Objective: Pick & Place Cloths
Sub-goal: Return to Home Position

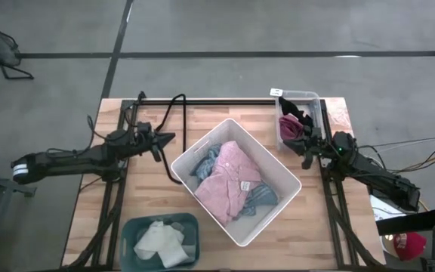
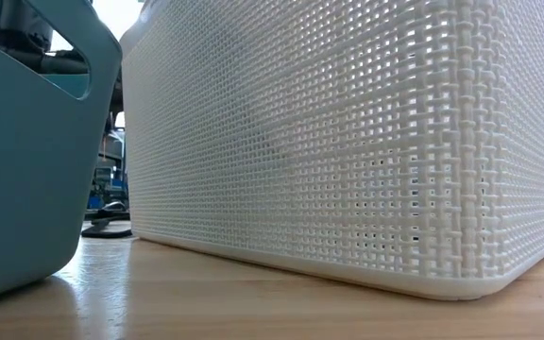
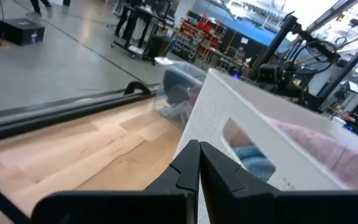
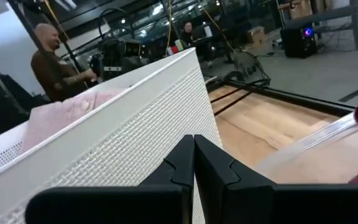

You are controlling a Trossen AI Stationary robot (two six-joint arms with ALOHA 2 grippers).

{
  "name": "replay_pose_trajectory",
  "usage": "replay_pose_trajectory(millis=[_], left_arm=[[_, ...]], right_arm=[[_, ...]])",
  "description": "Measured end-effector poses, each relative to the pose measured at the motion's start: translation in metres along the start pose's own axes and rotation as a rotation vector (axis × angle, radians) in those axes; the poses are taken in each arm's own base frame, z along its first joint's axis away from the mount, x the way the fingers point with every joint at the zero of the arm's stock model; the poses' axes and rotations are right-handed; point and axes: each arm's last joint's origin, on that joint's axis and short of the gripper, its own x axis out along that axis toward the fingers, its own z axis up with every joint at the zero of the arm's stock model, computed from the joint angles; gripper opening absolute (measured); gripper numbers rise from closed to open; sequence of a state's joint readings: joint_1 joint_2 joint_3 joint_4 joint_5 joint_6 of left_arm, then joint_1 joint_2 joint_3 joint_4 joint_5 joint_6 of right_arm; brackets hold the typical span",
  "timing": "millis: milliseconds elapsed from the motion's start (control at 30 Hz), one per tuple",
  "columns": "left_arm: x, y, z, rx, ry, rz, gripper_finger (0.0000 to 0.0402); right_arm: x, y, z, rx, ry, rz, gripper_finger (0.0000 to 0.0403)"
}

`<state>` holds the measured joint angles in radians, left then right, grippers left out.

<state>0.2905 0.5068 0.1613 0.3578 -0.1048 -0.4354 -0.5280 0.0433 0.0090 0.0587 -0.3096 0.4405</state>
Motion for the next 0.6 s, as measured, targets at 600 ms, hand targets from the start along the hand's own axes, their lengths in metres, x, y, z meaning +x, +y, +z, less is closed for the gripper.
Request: replay_pose_trajectory(millis=[600], left_arm=[[-0.008, 0.017, -0.041, 0.275, 0.101, -0.067, 0.0014]], right_arm=[[0.000, 0.000, 0.000, 0.005, 0.001, 0.001, 0.0008]])
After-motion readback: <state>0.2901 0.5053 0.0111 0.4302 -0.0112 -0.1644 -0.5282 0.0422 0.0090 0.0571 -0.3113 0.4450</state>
